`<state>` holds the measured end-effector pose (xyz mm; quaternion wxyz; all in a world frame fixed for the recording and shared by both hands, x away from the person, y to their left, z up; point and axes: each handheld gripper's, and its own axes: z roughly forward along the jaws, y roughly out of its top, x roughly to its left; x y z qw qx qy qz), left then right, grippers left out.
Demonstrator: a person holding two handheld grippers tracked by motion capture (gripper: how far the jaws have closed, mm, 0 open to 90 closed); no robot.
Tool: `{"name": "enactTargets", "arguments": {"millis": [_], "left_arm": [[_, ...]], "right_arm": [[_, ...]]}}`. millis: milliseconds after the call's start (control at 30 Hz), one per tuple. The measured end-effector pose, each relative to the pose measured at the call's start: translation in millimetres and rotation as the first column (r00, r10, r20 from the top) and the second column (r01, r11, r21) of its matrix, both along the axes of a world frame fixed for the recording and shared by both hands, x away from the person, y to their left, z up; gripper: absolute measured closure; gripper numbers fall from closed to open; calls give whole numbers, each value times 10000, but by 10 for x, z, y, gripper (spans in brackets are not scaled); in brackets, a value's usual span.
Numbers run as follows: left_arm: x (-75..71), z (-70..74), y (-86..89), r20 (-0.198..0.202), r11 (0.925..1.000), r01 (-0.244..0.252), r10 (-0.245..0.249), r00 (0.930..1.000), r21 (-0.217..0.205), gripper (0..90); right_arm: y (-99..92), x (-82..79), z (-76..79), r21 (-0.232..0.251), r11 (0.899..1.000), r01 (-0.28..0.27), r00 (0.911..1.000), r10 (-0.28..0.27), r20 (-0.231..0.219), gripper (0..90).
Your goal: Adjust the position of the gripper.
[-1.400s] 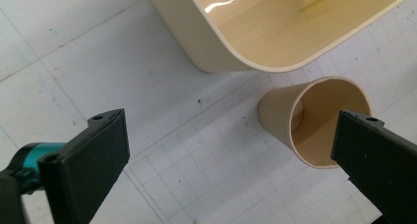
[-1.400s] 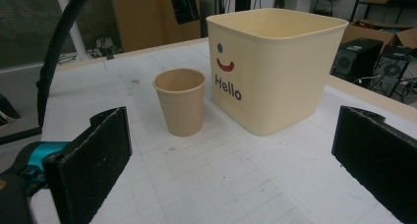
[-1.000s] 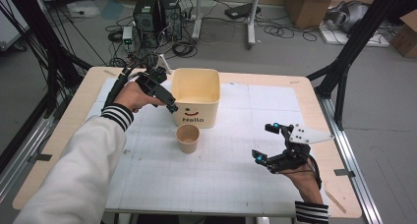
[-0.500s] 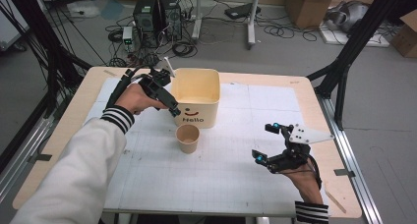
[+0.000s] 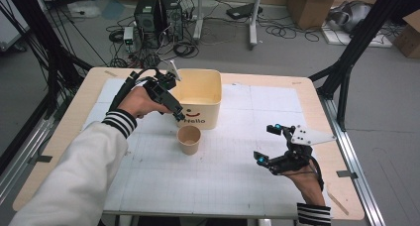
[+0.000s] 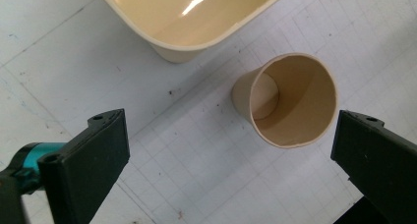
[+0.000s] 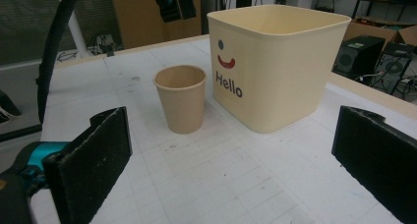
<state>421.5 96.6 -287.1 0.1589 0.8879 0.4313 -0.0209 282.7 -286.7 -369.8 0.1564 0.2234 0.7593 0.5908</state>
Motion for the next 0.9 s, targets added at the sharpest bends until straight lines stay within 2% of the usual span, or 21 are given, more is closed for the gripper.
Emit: {"name": "enactTargets", "arguments": {"millis": [433,900], "left_arm": [[-119,11,-149,-18,9981,601,-601,9982,132,17],[-196,-16,-370,-61,9918,1223,-1221,9925,370,17]], "right_arm": [[5,-4,3,13,10000,-4,10000,4,26,4],[3,-11,7,36,10000,-30,10000,31,-11,4]]}}
